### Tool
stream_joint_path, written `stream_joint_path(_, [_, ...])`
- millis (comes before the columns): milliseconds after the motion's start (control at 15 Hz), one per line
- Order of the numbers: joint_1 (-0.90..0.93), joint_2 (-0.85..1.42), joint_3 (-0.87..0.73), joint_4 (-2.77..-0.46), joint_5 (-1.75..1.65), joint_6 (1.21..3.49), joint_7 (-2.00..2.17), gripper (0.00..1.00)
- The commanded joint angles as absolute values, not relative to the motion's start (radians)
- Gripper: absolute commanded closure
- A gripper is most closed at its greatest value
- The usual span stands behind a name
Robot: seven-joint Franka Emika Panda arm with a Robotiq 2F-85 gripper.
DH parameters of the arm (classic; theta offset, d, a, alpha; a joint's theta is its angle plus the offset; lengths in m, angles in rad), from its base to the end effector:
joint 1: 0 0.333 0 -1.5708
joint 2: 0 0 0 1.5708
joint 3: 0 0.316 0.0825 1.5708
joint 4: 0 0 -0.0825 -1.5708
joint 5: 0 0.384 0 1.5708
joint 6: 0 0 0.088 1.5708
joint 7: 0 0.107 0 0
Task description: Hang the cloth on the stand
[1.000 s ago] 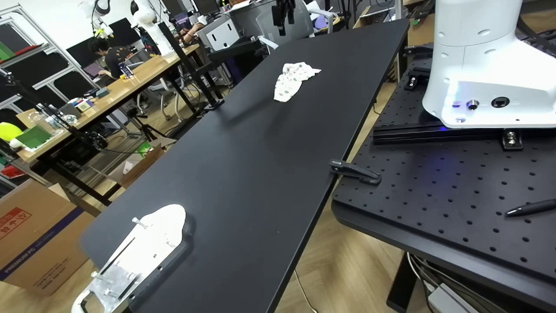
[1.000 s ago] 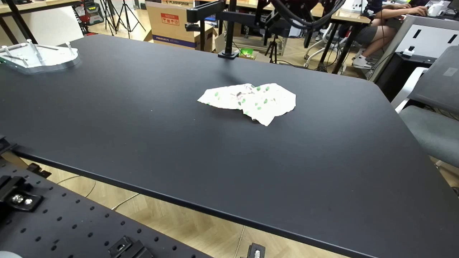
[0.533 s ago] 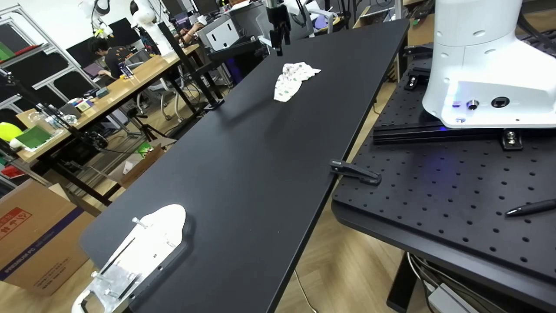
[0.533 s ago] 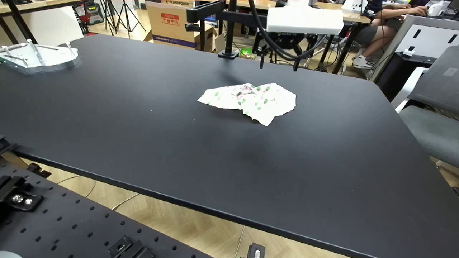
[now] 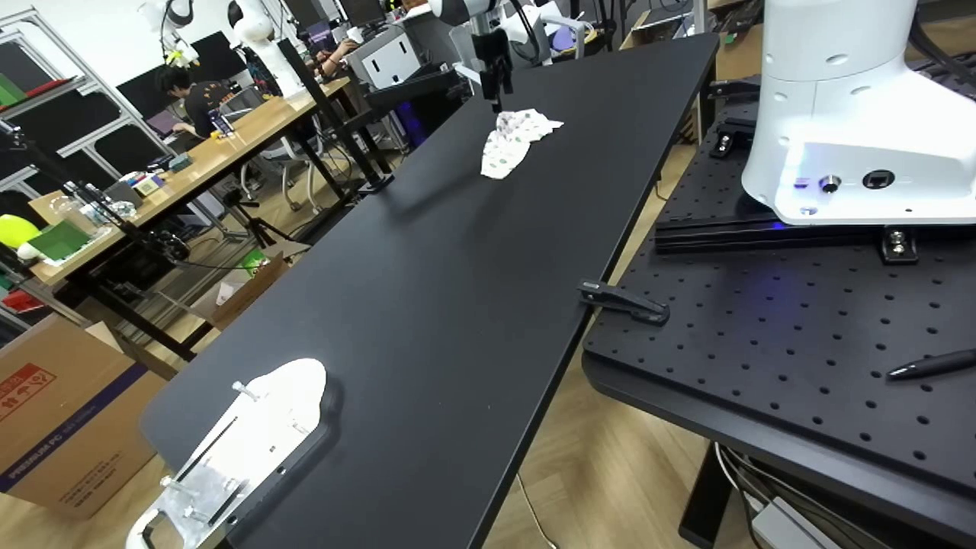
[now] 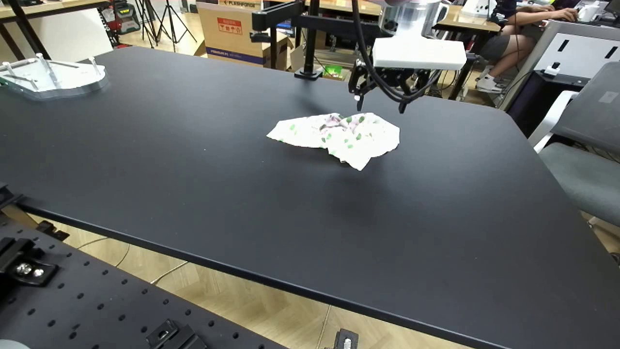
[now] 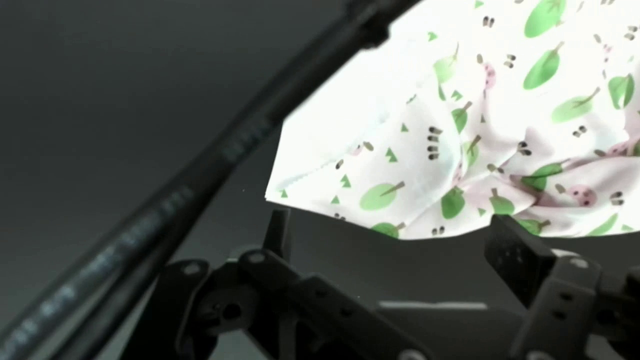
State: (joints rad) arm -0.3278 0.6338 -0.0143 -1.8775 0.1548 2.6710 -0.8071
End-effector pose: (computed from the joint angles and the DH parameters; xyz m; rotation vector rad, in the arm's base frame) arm 0.6112 -0.2219 0.1854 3.0604 0.5191 0.2702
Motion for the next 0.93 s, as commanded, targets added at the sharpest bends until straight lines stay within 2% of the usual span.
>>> stream_joint_path(0, [-0.344,0.692,-0.007,-1.796,0.104,2.598,-0.779,0.0])
stream_joint_path(200, [-0.332,0.722,-0.016,-1.769,0.065,2.576,-0.776,0.0])
stream_joint_path(267, [-0.332,0.728,-0.015,-1.762,0.056,2.573,-0.777,0.25])
stream_joint_path(333, [-0.333,0.735,-0.013,-1.755,0.05,2.568,-0.778,0.26])
stream_joint_path(867, [-0.342,0.733,0.012,-1.749,0.038,2.531,-0.799,0.82])
